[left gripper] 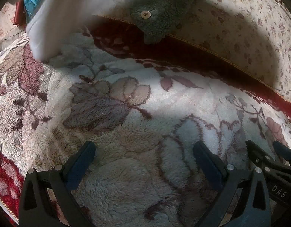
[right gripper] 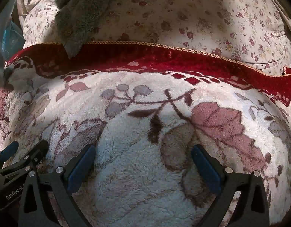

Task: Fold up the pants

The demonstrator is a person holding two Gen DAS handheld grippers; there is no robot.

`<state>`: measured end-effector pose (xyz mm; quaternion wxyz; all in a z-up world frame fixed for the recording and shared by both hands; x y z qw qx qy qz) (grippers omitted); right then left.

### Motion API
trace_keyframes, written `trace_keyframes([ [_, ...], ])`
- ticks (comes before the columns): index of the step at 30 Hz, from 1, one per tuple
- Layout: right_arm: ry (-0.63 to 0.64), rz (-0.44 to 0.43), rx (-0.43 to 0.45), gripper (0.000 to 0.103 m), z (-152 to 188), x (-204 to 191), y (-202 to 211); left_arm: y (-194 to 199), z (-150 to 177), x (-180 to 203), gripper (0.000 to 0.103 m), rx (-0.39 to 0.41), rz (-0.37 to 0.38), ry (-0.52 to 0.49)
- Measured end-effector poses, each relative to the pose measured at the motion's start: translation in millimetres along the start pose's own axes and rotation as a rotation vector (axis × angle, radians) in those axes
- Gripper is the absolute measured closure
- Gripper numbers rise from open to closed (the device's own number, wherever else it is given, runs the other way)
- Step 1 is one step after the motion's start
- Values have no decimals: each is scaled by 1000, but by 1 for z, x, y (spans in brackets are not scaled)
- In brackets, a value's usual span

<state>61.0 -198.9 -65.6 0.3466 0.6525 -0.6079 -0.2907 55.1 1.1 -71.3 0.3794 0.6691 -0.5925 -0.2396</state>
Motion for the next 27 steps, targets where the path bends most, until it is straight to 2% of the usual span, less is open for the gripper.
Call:
trace_keyframes([
  [27,-2,-1,1,0,1,-1,-2,1,0,0,0,-1,-1,-1],
])
Point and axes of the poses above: each gripper's, at about its wrist camera, not at the fingertips, and y roughly against the way its jaws point, x to its right, z to its underside, the point moved 9 cm from there along -y, roughly the way its jaws point, and after that the axes turned 7 degrees about y, right-handed, at the moved point
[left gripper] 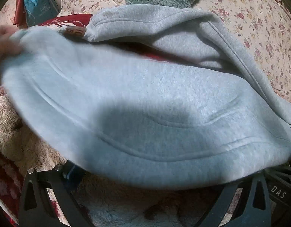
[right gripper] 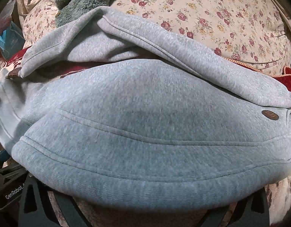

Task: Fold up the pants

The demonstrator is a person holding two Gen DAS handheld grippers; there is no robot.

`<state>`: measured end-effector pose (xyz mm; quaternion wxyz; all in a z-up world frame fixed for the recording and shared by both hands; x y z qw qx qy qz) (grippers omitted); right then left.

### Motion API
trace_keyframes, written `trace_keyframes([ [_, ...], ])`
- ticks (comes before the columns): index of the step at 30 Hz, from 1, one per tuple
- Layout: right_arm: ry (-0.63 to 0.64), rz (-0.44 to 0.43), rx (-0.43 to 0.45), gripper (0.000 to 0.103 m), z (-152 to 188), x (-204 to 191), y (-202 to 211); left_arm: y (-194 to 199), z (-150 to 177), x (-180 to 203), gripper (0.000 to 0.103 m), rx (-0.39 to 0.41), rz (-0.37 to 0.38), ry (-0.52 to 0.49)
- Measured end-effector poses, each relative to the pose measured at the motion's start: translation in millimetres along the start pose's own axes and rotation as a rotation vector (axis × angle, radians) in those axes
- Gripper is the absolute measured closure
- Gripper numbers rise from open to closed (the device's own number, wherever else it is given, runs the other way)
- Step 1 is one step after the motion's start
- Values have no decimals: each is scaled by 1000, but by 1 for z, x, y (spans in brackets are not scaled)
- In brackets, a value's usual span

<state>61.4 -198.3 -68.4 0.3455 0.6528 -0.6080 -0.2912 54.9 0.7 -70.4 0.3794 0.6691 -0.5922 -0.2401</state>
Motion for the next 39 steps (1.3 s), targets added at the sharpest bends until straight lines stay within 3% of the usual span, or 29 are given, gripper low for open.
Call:
trace_keyframes([
  [23,-1,1,-1,0,1,-1,0,-1,-2,0,0,-2,-2,0],
  [29,25,-29,-5,0,1,-2,2,4,0,2,0,-34,-13,-23],
  [36,76,-70,23,0,12,-3,39,39,6,2,0,1,-21,56],
  [39,117,-111,67,1,15,-1,67,59,8,13,0,32,-33,11],
])
Point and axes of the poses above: each gripper's, at about its wrist camera, not at the fingertips, and y roughly against the way its jaws point, x to its right, z to its underside, the point moved 9 cm from there along -y, roughly the way its jaws point, and after that the axes turned 7 degrees about y, right-handed, at the moved point
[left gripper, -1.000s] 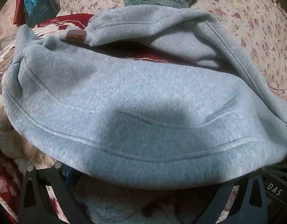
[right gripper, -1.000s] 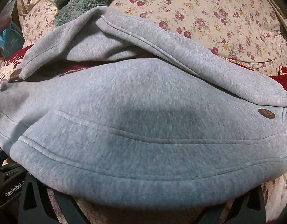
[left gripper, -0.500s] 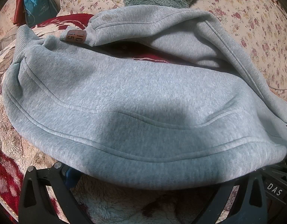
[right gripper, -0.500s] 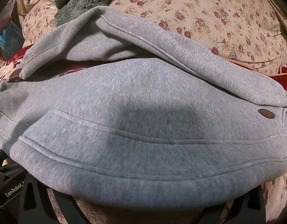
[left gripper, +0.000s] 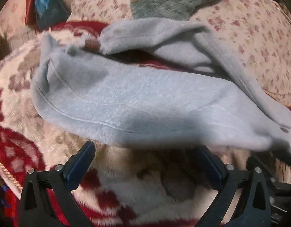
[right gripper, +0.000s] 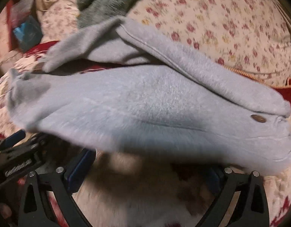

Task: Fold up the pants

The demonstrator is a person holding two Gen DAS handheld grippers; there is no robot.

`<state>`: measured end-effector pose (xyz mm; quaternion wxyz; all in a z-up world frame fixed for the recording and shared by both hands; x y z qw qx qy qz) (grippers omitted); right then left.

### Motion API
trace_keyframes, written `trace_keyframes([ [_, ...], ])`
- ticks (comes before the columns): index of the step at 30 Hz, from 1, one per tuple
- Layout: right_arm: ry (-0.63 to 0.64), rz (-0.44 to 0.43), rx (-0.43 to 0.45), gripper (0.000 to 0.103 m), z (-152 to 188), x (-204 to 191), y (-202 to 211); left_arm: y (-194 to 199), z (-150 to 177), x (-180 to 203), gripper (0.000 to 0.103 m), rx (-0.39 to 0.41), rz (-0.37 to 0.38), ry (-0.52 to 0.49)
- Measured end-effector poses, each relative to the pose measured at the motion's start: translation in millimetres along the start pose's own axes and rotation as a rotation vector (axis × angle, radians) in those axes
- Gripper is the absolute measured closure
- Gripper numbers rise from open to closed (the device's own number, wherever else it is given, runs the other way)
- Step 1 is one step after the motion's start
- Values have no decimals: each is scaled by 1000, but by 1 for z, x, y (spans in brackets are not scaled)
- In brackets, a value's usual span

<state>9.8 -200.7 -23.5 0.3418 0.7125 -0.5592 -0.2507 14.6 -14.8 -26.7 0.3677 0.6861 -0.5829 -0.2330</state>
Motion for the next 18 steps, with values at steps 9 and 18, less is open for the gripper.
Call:
trace_keyframes([
  [9,-19,-57,173,1,-14,32,77,60,-9,40,0,105,70,-66],
  [18,-45,-99,275,1,-31,54,118,88,-19,70,0,153,100,-90],
])
Point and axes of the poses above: each gripper's, at about its wrist camera, not at the fingertips, and y roughly against the way its jaws point, x to its right, z to its underside, the point moved 9 cm from there along -y, roughly the way its jaws point, and after that the axes turned 7 degrees about y, right-handed, at the moved point
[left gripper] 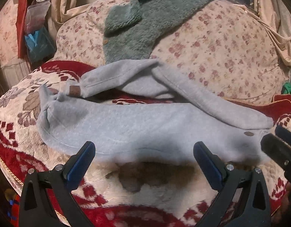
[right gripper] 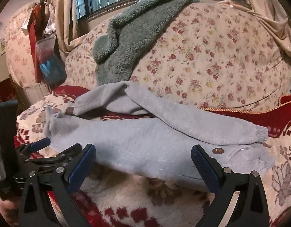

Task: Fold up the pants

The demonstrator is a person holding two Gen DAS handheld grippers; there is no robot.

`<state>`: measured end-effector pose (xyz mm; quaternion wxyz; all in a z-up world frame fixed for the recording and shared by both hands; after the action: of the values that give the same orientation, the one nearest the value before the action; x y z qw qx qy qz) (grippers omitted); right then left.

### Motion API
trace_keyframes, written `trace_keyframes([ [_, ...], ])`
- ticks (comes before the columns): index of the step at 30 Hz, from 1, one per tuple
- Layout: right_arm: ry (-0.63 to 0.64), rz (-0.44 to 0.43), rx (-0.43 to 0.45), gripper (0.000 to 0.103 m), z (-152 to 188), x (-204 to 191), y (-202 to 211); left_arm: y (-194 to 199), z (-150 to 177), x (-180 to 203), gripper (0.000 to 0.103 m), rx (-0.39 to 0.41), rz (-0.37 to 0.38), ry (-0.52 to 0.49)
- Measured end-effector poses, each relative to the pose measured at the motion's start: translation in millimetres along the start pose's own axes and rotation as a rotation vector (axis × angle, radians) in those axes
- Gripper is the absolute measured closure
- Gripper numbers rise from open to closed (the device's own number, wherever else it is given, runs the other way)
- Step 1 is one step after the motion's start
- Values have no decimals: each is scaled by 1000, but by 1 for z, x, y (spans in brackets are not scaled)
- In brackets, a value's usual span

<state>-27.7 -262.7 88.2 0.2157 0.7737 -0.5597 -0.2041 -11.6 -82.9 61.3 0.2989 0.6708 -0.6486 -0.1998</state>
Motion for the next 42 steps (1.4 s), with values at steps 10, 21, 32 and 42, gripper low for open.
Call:
trace_keyframes([
  [10,-59,6,-62,1,14,25,0,-4,3,17,0,-7,18,-19],
  [21,-23,-57,-130,1,25,3,-24,-20,6,-9,0,-41,-19,15],
  [32,67,-168,-207,1,30,-50,-71,-33,-17,-108,0,-21,-171,109],
  [42,213,-341,-216,5,0,-145,-134,-38,-49,-218,0,-7,-297,215],
])
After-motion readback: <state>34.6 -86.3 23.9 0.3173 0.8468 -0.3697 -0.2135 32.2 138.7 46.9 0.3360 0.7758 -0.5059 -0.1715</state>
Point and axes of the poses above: each gripper's, at about its wrist camera, not at the fingertips, and y roughly against the way its jaws point, x to its right, z to its underside, the point moved 9 cm from there along -y, roughly the way its jaws point, and after that the axes turned 7 degrees about y, right-handed, at the moved point
